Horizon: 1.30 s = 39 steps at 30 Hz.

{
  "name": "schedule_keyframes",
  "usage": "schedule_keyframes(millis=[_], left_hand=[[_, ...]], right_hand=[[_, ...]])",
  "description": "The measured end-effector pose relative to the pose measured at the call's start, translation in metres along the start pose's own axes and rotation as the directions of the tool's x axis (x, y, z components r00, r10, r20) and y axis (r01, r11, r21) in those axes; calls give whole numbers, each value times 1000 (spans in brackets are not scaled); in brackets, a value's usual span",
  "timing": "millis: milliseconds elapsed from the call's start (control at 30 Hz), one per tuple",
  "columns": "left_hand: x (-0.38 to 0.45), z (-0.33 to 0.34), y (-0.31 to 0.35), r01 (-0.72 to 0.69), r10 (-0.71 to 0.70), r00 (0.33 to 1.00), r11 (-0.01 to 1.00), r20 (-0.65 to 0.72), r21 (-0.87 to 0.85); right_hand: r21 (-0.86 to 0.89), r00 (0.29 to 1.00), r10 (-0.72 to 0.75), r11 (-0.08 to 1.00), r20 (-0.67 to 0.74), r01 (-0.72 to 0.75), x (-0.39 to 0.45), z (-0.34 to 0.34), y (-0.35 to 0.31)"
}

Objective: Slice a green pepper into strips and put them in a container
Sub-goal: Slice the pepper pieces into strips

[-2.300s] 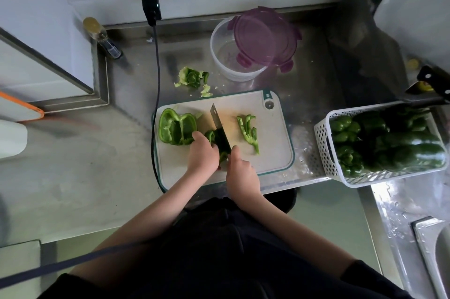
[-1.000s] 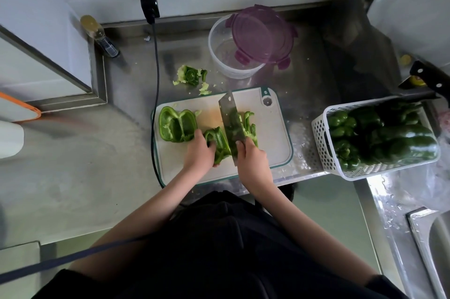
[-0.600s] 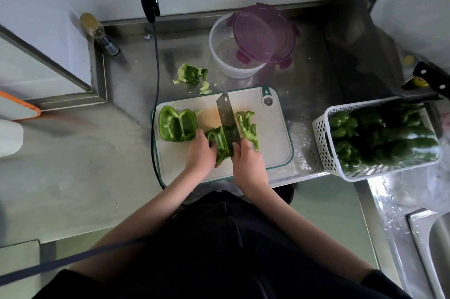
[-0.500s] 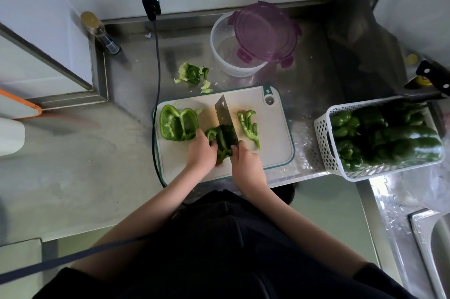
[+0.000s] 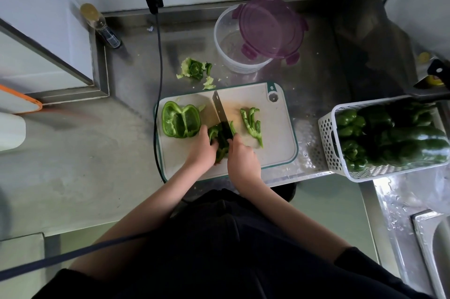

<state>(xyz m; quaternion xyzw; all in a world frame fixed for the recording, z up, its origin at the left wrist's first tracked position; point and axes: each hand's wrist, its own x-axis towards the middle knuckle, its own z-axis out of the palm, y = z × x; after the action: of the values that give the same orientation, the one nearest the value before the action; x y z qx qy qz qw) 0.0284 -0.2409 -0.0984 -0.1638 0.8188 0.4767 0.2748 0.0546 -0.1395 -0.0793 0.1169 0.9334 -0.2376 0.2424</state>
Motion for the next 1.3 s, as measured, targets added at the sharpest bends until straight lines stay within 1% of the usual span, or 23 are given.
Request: schedule_keyframes(millis=[100, 167, 300, 400, 533, 667, 767, 900, 1133, 1300], left_hand=[[-3, -6, 1, 28, -22, 998, 995, 65, -93], [-4, -9, 0, 54, -44, 996, 989, 75, -136], [0, -12, -7, 108, -99, 993, 984, 68, -140], [-1, -13, -9, 171, -148, 984, 946, 102, -274], [1, -8, -6, 172, -148, 984, 921, 95, -350], [5, 2, -4, 122, -114, 993, 937, 44, -327], [5, 5, -5, 72, -74, 997, 973, -4, -220], [6, 5, -5, 34, -39, 999, 990, -37, -138], [5, 8, -6, 14, -23, 998, 990, -61, -143], [5, 9, -4, 4, -14, 998, 986, -57, -169]], right_hand=[[48, 1000, -8, 999, -27, 10, 19, -5, -14], [67, 1000, 3, 998, -25, -1, 29, -10, -19], [130, 996, 41, 991, -76, -31, 31, -24, 7], [245, 988, 82, 968, -134, -47, 24, -39, 28], [313, 992, 54, 950, -110, -17, 14, -46, 24], [333, 997, 66, 942, -33, -51, -2, -32, 21], [332, 998, 56, 942, -1, -52, -12, -27, 21], [326, 999, 38, 945, 1, -36, -21, -29, 21], [333, 999, 38, 942, -12, -32, -25, -28, 16], [294, 998, 55, 955, -28, -44, -23, -23, 15]])
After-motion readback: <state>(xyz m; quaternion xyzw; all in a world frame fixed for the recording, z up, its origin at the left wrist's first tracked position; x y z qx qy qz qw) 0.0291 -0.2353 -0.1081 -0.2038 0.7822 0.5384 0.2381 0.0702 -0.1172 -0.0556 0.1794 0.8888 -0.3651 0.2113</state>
